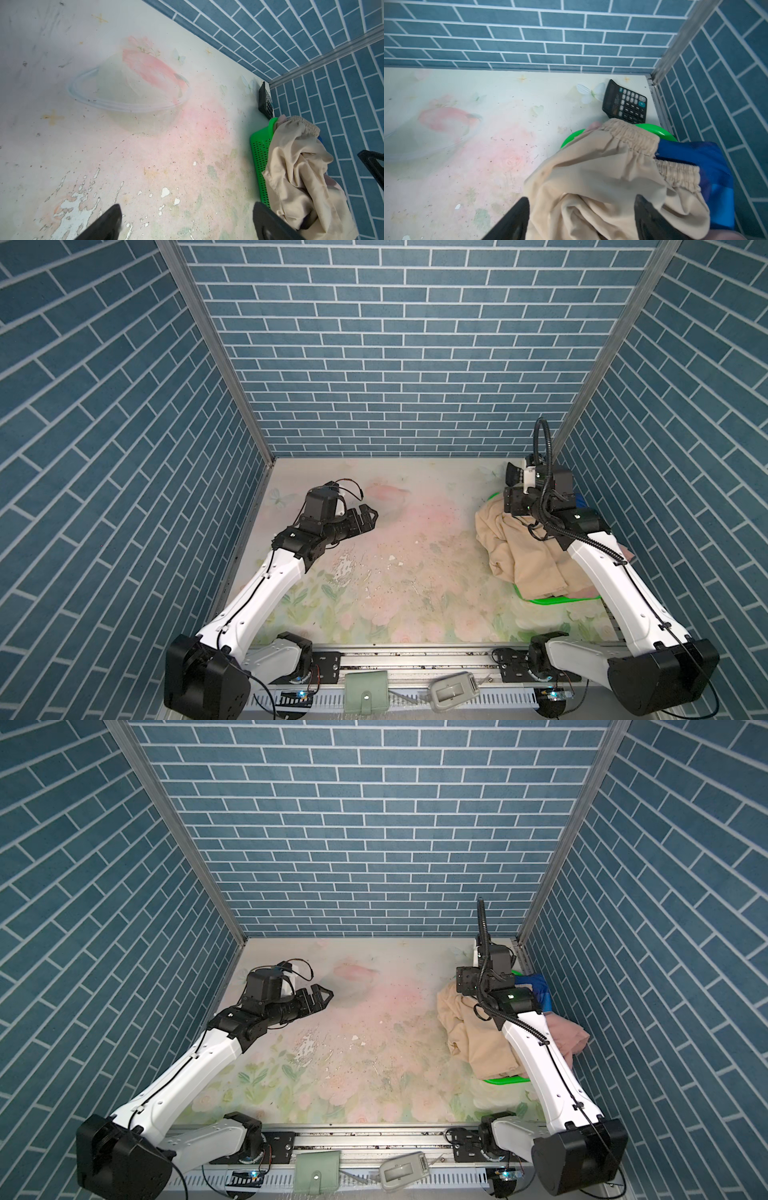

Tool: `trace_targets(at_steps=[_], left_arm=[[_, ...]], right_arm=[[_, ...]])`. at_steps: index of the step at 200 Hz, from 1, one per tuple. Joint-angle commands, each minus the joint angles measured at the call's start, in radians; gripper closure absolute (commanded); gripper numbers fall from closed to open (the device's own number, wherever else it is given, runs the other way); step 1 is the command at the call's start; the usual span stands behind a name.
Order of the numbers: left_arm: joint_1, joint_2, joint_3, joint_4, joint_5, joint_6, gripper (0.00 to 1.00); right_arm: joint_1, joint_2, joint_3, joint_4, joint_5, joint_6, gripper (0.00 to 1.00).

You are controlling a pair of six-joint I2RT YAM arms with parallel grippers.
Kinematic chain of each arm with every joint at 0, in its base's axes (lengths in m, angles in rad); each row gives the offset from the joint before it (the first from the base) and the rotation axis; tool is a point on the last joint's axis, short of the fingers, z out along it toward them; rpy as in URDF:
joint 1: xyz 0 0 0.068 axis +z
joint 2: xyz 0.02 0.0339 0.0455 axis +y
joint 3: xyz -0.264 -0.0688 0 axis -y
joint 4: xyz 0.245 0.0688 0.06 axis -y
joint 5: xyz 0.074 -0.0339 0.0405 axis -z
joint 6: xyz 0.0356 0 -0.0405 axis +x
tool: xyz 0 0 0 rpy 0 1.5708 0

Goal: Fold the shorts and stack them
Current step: 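Lift the beige shorts out of the basket with the right gripper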

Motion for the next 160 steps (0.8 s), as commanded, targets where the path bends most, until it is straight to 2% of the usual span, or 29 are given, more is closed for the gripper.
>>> trace_targets(at_steps=[1, 13, 36, 59, 80, 108, 137, 160], left_arm=[[-0.040, 0.020, 0.047, -0.002, -0.028, 0.040, 0.00], [-0.070, 0.035, 0.071, -0.012, -0.036, 0.059, 0.00], [-0.137, 0.076, 0.120, -0.039, -0.065, 0.099, 0.00], [-0.182, 0.121, 0.149, -0.044, -0.067, 0.104, 0.00], [-0.204, 0.146, 0.163, -0.048, -0.062, 0.101, 0.00], [-0.208, 0.135, 0.172, -0.069, -0.083, 0.111, 0.00], [-0.207, 0.118, 0.205, -0.098, -0.091, 0.126, 0.00], [-0.206, 0.114, 0.249, -0.139, -0.091, 0.138, 0.00]], right_arm=[[-0.065, 0.001, -0.016, -0.065, 0.010, 0.105, 0.20], [-0.134, 0.006, -0.044, -0.058, -0.008, 0.160, 0.19], [-0.266, 0.041, -0.121, 0.038, -0.141, 0.236, 0.20], [-0.297, 0.124, -0.145, 0.121, -0.243, 0.259, 0.28], [-0.297, 0.174, -0.137, 0.140, -0.297, 0.278, 0.49], [-0.297, 0.096, -0.129, 0.169, -0.310, 0.292, 1.00], [-0.293, 0.016, -0.019, 0.117, -0.354, 0.293, 1.00], [-0.247, -0.019, 0.105, 0.102, -0.401, 0.327, 1.00]])
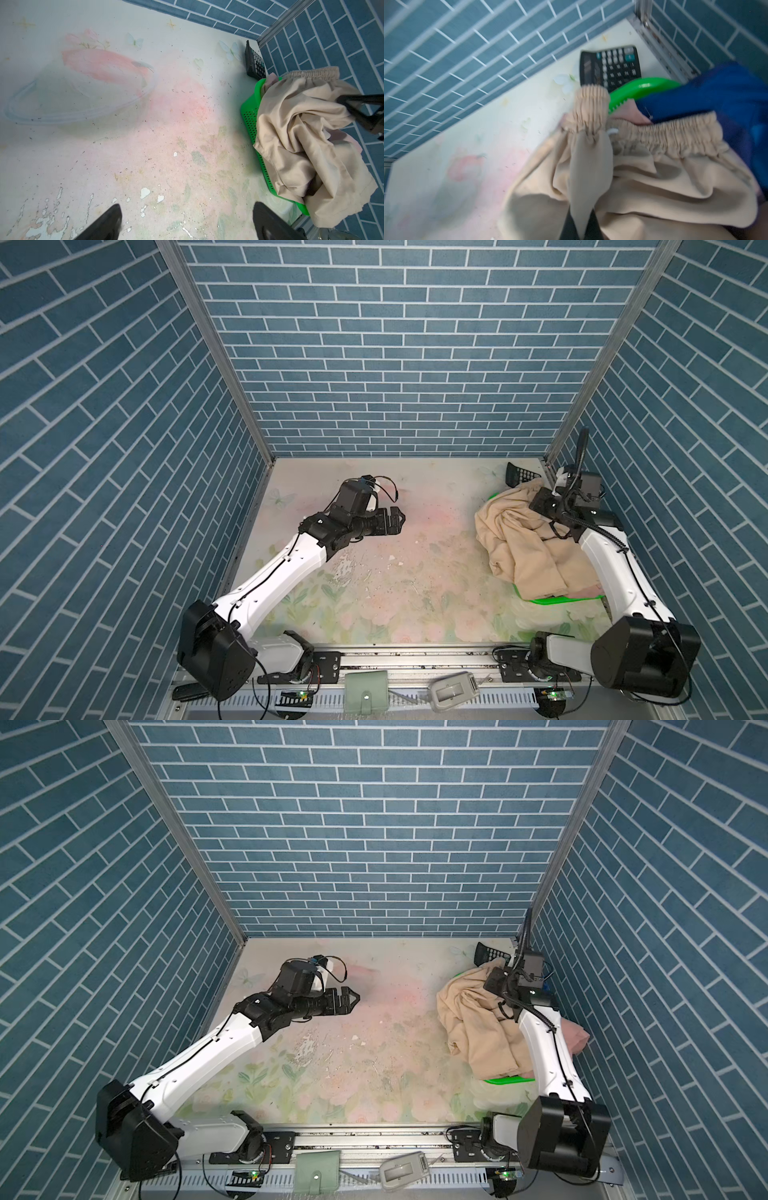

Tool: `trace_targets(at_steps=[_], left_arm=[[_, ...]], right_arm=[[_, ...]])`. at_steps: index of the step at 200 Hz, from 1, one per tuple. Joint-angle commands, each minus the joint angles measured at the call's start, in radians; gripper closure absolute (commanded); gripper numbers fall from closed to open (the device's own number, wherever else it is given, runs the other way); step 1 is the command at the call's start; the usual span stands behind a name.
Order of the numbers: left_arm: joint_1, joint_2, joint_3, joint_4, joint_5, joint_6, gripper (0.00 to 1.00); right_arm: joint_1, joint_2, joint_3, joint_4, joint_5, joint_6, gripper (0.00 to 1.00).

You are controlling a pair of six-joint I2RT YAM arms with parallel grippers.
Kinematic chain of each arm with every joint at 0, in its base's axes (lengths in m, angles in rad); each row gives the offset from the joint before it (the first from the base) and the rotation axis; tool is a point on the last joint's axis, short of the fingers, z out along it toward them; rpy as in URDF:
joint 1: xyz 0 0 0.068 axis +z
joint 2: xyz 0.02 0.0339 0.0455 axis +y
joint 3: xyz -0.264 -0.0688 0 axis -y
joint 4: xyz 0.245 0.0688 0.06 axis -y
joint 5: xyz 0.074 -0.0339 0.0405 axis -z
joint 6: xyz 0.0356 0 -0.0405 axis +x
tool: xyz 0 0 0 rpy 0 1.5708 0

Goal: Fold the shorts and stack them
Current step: 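Lift the beige shorts out of the basket with the right gripper, then lay the shorts on the table center with the right gripper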

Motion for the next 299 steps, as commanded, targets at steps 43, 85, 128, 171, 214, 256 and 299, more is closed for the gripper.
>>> trace_targets(at_steps=[43, 85, 128, 171, 214, 256, 299], left_arm=[[0.069, -0.091, 0.113, -0.078, -0.005, 0.018, 0.00], [0.315, -0.206, 0.050, -0.062, 0.138, -0.085, 0.00], [0.470, -0.280, -0.071, -0.063, 0.237, -0.128, 0.00], [0.471, -0.243, -0.135, -0.027, 0.293, -0.139, 0.00], [0.400, -0.138, -0.202, 0.046, 0.303, -0.155, 0.00], [0.300, 0.072, -0.170, 0.068, 0.272, -0.134, 0.00], [0.288, 0.236, -0.117, 0.037, 0.203, -0.085, 0.00]], right_arm=[[0.408, 0.063, 0.431, 0.048, -0.083, 0.085, 1.00], [0.745, 0.390, 0.653, 0.045, -0.045, 0.064, 1.00], [0.829, 0.753, 0.753, -0.045, -0.136, 0.129, 0.74], [0.823, 0.724, 0.768, -0.157, -0.100, 0.049, 0.25], [0.642, 0.453, 0.379, -0.060, -0.057, 0.102, 0.10], [0.609, 0.387, 0.136, 0.033, -0.048, 0.117, 0.09], [0.608, 0.427, 0.046, 0.117, -0.050, 0.136, 0.07]])
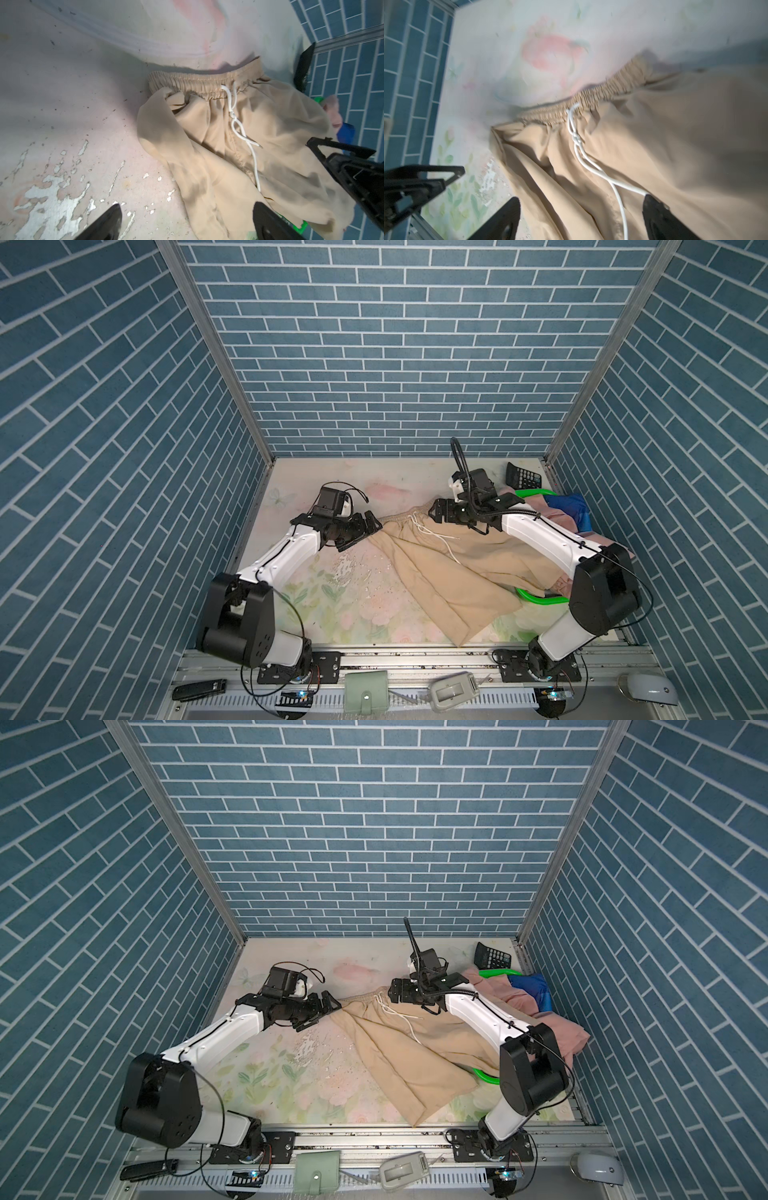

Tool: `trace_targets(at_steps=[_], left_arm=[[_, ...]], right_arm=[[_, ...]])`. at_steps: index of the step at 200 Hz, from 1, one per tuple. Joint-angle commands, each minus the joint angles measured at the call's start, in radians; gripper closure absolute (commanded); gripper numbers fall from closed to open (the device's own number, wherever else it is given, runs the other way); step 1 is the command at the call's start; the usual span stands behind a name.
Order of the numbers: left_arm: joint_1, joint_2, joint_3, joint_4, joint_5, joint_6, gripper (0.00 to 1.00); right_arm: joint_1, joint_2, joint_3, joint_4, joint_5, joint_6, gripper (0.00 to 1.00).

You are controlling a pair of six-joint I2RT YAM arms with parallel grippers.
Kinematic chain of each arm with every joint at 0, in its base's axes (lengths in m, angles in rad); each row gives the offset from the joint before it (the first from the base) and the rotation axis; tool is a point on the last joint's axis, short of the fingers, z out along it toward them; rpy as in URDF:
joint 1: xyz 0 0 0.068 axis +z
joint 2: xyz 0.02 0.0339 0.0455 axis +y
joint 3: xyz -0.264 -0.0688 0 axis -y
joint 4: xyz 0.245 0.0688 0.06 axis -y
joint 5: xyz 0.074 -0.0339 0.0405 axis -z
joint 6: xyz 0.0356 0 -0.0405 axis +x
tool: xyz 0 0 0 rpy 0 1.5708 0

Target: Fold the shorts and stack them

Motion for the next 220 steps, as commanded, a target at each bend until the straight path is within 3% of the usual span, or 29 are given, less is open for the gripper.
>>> trace_targets(at_steps=[1, 41, 72, 85, 107, 130, 190, 207, 220], left_arm=[[-0.002, 0.057, 0.046, -0.009, -0.053, 0.038, 0.00], [-0.028, 0.207, 0.133, 0.019, -0.035, 0.033, 0.01], [-0.032, 0.281, 0.182, 0.026, -0.031, 0.038, 0.11], [-0.034, 0.317, 0.200, 0.043, 0.007, 0.032, 0.29], [-0.043, 0.367, 0.253, 0.045, 0.076, 0.032, 0.79], [-0.008, 0.332, 0.354, -0.045, 0.051, 0.065, 1.00], [0.285, 0.288, 0.743, -0.275, 0.106, 0.091, 1.00], [0.315, 0.264, 0.727, -0.309, 0.096, 0.111, 1.00], [0.320, 0.222, 0.611, -0.264, 0.097, 0.103, 1.00]], right_arm=[[-0.002, 0.024, -0.012, 0.073, 0.001, 0.037, 0.07], [-0.002, 0.043, -0.046, 0.142, -0.027, 0.068, 0.07], [-0.002, 0.016, -0.061, 0.142, -0.008, 0.055, 0.07], [-0.002, 0.011, -0.065, 0.143, 0.001, 0.051, 0.08], [-0.002, 0.016, -0.058, 0.145, 0.000, 0.050, 0.08], [-0.002, 0.029, -0.031, 0.135, -0.009, 0.050, 0.08], [0.036, 0.083, 0.147, 0.059, 0.000, 0.021, 0.08], [0.053, 0.099, 0.172, 0.054, 0.001, 0.020, 0.07], [0.071, 0.113, 0.175, 0.061, 0.007, 0.022, 0.07]])
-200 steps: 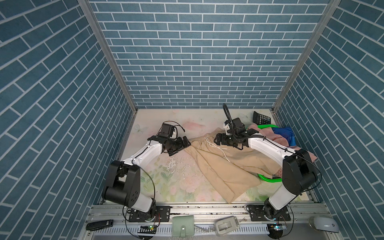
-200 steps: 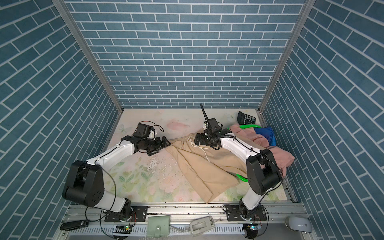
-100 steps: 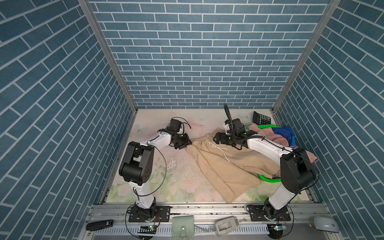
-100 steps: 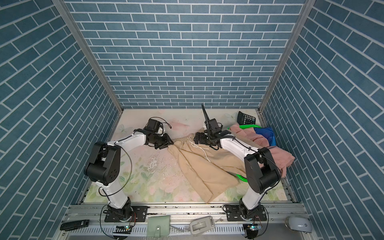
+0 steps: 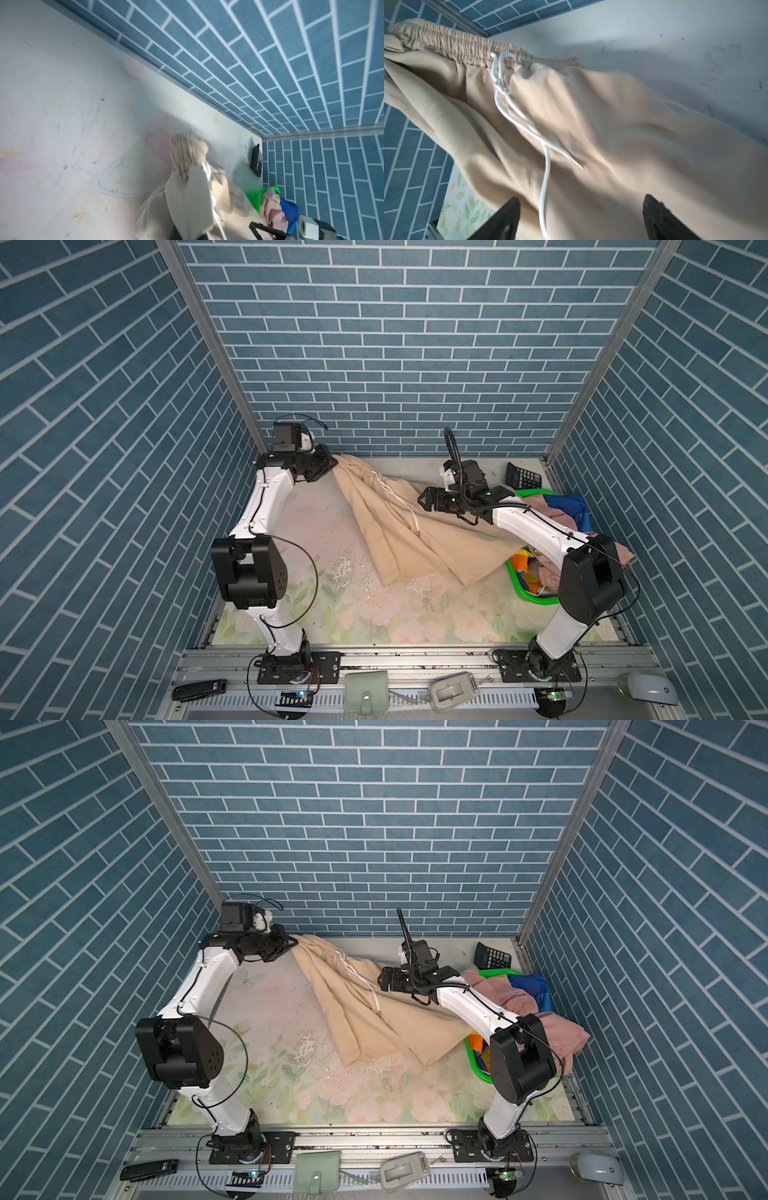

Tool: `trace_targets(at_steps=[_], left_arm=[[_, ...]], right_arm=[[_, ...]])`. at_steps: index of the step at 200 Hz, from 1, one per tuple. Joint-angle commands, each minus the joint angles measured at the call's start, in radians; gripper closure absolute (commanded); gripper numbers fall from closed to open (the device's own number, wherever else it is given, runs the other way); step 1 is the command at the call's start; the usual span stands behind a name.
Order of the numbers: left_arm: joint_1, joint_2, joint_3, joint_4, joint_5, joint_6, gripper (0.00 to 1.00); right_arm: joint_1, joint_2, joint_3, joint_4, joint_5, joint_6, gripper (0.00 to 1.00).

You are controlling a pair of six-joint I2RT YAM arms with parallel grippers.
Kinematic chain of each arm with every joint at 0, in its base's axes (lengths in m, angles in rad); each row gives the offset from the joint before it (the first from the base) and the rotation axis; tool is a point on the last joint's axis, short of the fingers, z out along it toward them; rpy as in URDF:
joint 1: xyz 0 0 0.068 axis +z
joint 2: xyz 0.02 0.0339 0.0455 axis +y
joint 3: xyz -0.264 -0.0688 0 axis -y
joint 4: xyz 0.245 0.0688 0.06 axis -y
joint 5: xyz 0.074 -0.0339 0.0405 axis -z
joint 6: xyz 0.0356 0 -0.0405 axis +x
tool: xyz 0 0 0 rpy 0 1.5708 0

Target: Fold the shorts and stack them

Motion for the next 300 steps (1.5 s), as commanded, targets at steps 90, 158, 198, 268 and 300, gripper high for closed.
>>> trace_targets(at_steps=[90, 158, 198, 268, 300], left_arm=[[0.126, -0.288, -0.705, 0.257, -0.026, -0.120, 0.55], [0.137, -0.357, -0.675, 0.161, -0.042, -0.069, 0.15], [0.139, -0.398, -0.669, 0.147, -0.054, -0.062, 0.00], [0.122, -0.468, -0.611, 0.088, -0.022, -0.049, 0.00], [0.029, -0.450, -0.619, 0.127, -0.026, -0.089, 0.00]], right_arm=[[0.113, 0.119, -0.085, -0.004, 0.033, 0.004, 0.03], [0.135, 0.143, -0.212, -0.011, 0.112, 0.003, 0.03], [0.134, 0.172, -0.224, -0.049, 0.183, -0.030, 0.37], [-0.003, 0.150, -0.245, -0.084, 0.206, -0.093, 0.76], [-0.052, 0.247, -0.071, -0.160, 0.209, -0.155, 0.77]])
